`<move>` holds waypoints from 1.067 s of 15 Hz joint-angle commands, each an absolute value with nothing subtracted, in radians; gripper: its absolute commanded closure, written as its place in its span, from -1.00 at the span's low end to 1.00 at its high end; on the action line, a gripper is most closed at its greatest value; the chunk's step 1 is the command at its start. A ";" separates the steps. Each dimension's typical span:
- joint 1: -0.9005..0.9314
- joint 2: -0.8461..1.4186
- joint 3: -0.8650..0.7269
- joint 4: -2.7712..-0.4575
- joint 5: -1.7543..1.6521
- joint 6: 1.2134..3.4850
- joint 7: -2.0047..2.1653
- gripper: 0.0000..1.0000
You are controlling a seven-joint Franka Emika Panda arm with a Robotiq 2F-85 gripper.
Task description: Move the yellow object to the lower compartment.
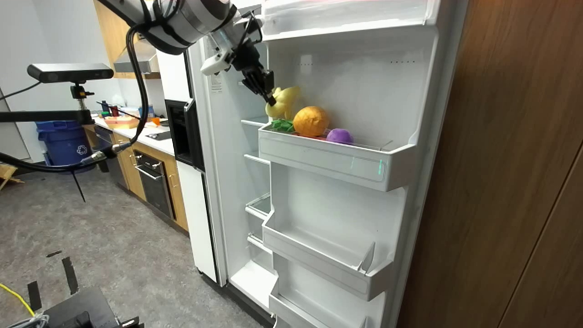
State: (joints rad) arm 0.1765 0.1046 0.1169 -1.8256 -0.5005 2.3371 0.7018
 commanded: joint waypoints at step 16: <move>0.209 -0.067 0.227 -2.033 -0.197 2.162 0.354 0.98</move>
State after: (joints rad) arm 0.2057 -0.0476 0.2236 -2.0012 -0.2259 2.1810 0.3965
